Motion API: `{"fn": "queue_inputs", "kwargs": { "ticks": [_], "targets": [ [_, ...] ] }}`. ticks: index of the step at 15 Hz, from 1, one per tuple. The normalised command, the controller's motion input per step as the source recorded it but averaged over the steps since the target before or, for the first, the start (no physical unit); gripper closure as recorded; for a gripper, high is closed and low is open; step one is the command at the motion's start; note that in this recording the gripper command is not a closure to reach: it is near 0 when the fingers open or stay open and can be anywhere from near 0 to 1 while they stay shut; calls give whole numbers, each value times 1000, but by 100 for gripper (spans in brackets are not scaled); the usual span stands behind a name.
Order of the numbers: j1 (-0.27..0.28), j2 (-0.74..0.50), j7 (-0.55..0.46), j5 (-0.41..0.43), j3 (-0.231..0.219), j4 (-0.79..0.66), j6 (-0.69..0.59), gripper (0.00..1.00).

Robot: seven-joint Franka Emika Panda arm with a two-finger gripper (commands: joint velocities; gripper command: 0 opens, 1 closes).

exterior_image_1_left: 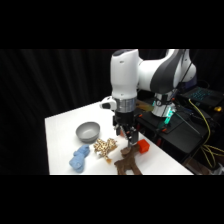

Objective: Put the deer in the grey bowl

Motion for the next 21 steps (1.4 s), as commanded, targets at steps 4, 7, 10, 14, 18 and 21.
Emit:
{"fn": "queue_inputs", "kwargs": {
  "ticks": [4, 7, 10, 14, 18, 21],
  "targets": [
    [28, 405, -47, 83, 2, 169, 291, 0],
    [-14, 334, -120, 200, 57, 229, 136, 0],
    [-8, 242, -124, 212, 102, 199, 66, 0],
    [18, 193, -122, 169, 87, 164, 22, 0],
    [2, 141, -168, 144, 56, 112, 13, 0],
    [4, 44, -159, 132, 43, 28, 18, 100]
  ]
}}
